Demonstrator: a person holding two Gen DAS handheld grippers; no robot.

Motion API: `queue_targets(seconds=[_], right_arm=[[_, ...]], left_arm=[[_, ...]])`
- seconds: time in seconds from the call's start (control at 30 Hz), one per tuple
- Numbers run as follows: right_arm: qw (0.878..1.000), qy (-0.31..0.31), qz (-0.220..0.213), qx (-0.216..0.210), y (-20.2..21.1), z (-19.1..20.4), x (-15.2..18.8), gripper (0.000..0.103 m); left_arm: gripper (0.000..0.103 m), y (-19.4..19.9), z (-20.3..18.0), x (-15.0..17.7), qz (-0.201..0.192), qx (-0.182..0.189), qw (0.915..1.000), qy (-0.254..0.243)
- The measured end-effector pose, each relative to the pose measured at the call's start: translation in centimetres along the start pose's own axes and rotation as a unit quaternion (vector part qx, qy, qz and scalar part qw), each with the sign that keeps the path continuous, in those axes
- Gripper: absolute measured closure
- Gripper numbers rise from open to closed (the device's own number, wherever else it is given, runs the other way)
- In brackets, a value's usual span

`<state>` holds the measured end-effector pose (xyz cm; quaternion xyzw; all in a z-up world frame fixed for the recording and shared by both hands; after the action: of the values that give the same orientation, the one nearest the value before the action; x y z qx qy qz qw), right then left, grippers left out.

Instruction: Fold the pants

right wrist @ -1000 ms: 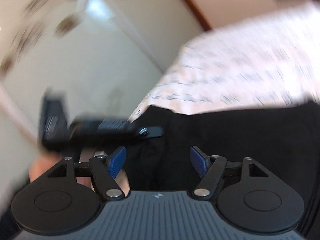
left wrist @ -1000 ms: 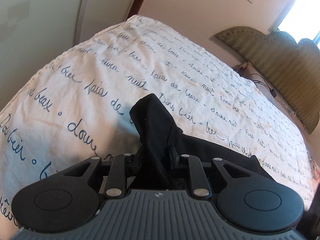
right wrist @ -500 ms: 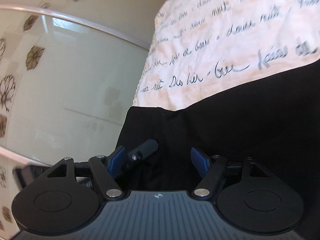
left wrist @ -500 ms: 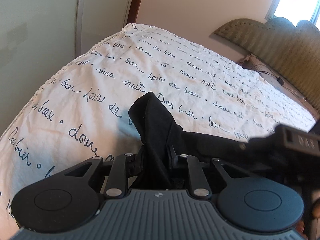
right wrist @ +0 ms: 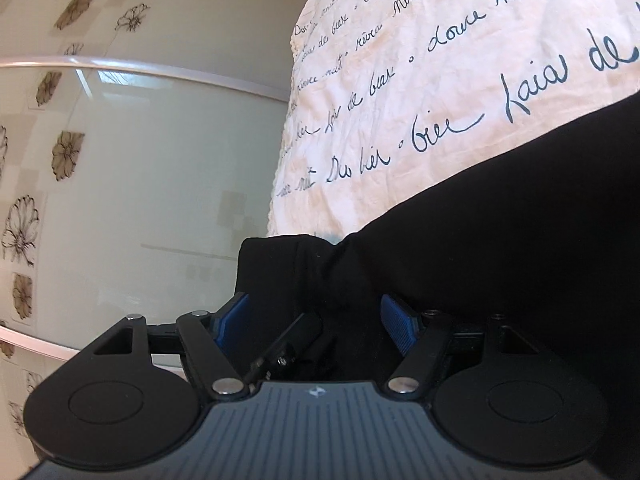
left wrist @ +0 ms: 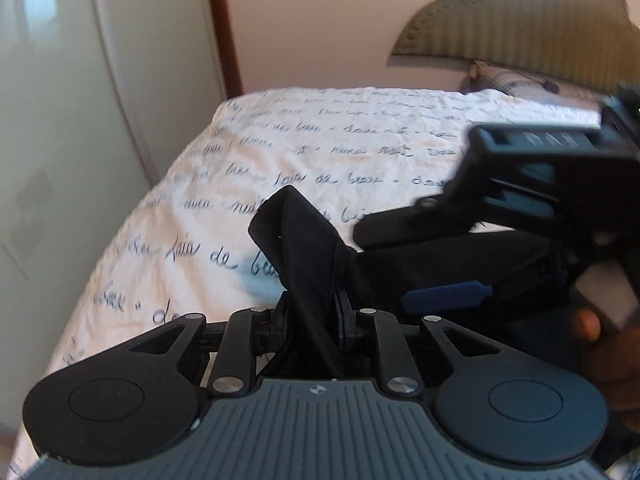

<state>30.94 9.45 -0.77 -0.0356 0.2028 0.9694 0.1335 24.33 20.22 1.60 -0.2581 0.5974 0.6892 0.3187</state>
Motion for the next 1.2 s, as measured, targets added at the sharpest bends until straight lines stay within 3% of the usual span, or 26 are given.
queue_targets(seconds=[0.13,0.23,0.33,0.4,0.47,0.63,0.77,0.87,1.07,1.17,1.2], right_arm=[[0.999,0.048,0.005,-0.011,0.7,1.7,0.5,0.026],[0.997,0.072,0.004,-0.01,1.4,2.2,0.9,0.025],[0.998,0.059,0.005,-0.005,2.0,1.3,1.3,0.013],[0.999,0.043,0.009,0.0,1.8,0.1,1.4,0.014],[0.999,0.032,0.003,-0.006,1.8,-0.8,1.6,0.015],[0.999,0.045,-0.007,0.002,2.1,-0.5,1.8,0.016],[0.999,0.039,-0.007,-0.005,2.8,-0.5,2.5,0.015],[0.999,0.044,-0.014,-0.005,3.5,-0.6,3.3,0.015],[0.982,0.165,-0.016,0.087,2.3,0.8,5.8,0.015],[0.978,0.18,-0.012,0.104,1.5,0.9,6.1,0.017],[0.978,0.18,-0.013,0.108,1.5,0.9,6.1,0.021]], left_arm=[[0.084,1.2,-3.1,0.2,-0.028,-0.001,0.9975,-0.065],[0.082,2.5,-6.1,1.0,-0.042,0.046,0.9948,-0.081],[0.076,2.7,-8.2,2.2,-0.053,0.065,0.9918,-0.097],[0.073,2.5,-8.3,2.7,-0.063,0.082,0.9912,-0.083],[0.063,3.0,-7.9,2.8,-0.078,0.104,0.9898,-0.057],[0.051,6.3,-5.5,4.2,-0.1,0.14,0.9851,0.002],[0.042,9.2,-3.4,6.3,-0.109,0.123,0.9858,0.037],[0.041,10.4,-2.4,8.1,-0.105,0.096,0.9881,0.06],[0.041,9.5,-1.4,10.3,-0.06,0.068,0.9904,0.104],[0.04,9.4,-1.1,10.8,-0.057,0.07,0.9897,0.112],[0.039,9.5,-1.2,11.0,-0.058,0.07,0.9896,0.111]])
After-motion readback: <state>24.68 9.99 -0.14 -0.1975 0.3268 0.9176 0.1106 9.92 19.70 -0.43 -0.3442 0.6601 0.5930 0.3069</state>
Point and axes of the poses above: each gripper's, at about its wrist camera, not at the fingertips, and y roughly against the way its jaws point, z to its left, x to its underside, the point moved 9 cm from there along -y, roughly the way its jaws point, and after that the axes turned 1 degree about x, right-handed, at the moved point
